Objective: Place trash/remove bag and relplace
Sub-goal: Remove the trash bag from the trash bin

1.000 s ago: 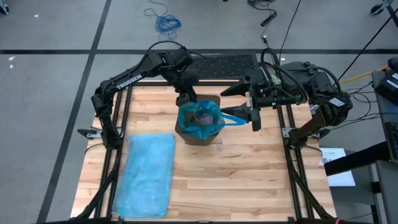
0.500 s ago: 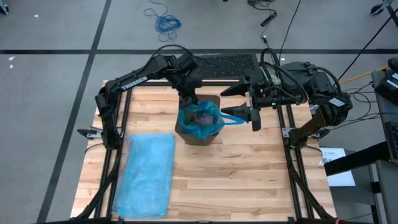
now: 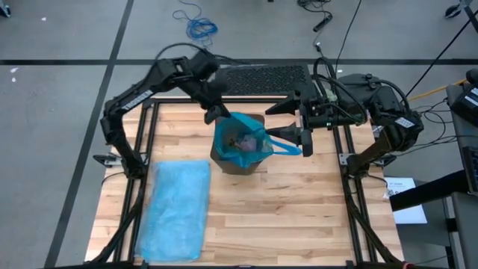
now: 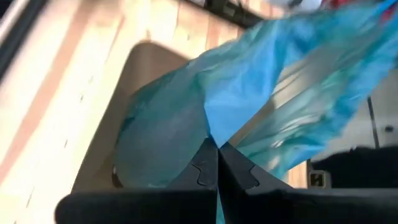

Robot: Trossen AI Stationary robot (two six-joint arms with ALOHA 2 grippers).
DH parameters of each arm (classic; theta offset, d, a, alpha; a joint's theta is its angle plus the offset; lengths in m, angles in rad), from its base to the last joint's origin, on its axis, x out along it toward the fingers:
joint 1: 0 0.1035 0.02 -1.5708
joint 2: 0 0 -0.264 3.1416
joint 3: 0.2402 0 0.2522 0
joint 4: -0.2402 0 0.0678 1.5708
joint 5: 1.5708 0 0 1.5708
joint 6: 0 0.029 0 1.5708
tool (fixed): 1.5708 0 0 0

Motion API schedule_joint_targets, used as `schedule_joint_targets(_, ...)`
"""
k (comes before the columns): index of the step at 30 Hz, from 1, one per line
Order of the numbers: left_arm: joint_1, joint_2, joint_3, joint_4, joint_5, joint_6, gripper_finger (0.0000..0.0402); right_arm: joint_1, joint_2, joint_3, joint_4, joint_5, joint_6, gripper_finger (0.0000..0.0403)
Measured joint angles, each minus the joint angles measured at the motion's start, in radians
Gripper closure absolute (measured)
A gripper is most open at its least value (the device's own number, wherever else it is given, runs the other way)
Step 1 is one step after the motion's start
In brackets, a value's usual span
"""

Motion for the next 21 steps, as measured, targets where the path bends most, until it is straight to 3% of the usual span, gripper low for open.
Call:
schedule_joint_targets(9, 0.0, -0.062, 0.105, -0.003, -0.038, -0.09, 0.0401, -0.09, 0.03, 0.0, -0.117, 0.049, 0.052, 0.0133)
schedule_joint_targets(13, 0.0, -0.085, 0.147, -0.001, -0.051, -0.112, 0.0401, -0.113, 0.046, 0.0, -0.149, -0.002, -0.083, 0.0133)
schedule_joint_targets(21, 0.018, -0.086, 0.197, 0.106, -0.058, -0.226, 0.0401, -0.094, 0.048, 0.0, -0.057, -0.104, -0.148, 0.0133)
